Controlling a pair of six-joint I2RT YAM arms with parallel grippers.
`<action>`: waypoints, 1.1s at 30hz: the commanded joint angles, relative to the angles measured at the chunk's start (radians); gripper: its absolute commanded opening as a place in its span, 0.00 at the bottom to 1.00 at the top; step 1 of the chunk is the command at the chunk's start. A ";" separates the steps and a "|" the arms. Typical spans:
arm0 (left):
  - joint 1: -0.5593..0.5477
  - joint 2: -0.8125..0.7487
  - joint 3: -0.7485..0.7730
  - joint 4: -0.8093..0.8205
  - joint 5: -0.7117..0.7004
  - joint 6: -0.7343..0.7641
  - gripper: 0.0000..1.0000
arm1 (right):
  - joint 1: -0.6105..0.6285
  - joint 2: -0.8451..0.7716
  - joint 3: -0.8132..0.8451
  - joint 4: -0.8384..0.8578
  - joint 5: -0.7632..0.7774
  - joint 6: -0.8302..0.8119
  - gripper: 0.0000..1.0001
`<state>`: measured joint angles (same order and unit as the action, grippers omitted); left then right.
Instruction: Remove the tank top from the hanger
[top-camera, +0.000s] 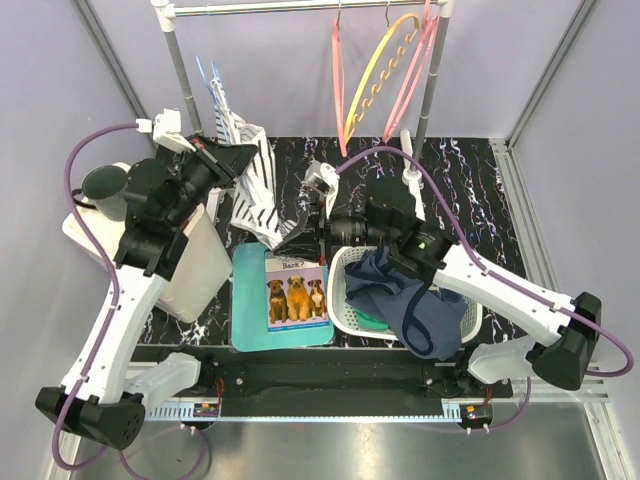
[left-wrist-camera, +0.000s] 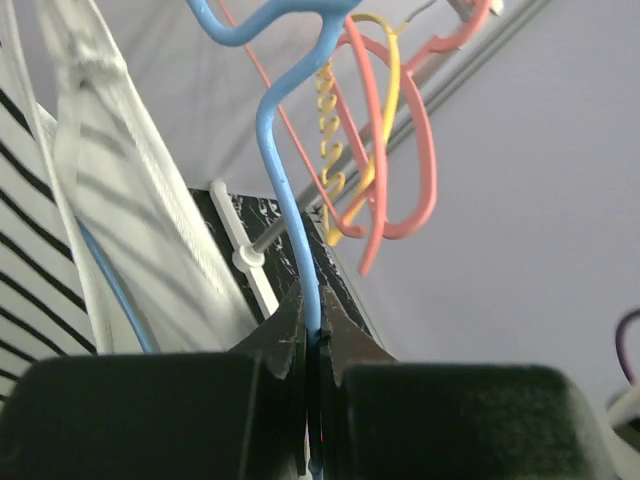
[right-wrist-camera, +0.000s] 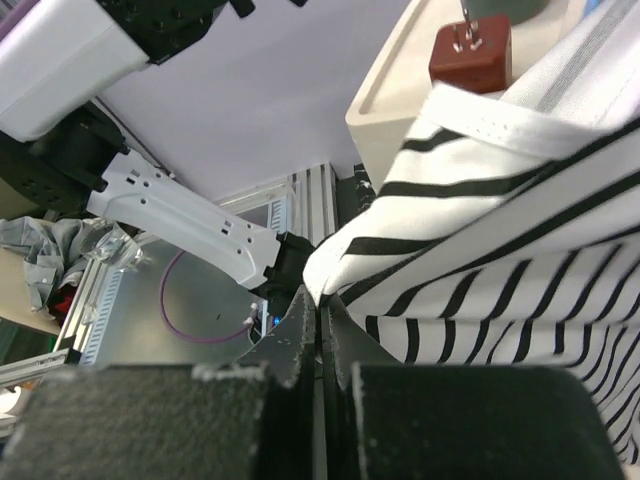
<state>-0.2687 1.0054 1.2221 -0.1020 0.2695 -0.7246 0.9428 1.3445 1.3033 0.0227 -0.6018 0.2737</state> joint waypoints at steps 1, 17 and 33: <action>0.003 0.038 0.002 0.269 -0.168 0.025 0.00 | 0.028 -0.045 -0.061 0.011 -0.003 0.036 0.00; 0.005 0.035 0.131 0.172 -0.098 -0.079 0.00 | 0.030 -0.080 -0.202 0.019 0.146 -0.011 0.00; 0.006 -0.174 0.076 0.153 0.439 -0.512 0.00 | -0.004 0.182 0.189 -0.069 0.522 -0.200 0.00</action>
<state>-0.2657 0.8677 1.2999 -0.0807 0.5373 -1.1053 0.9550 1.4868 1.3884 -0.0513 -0.1810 0.1177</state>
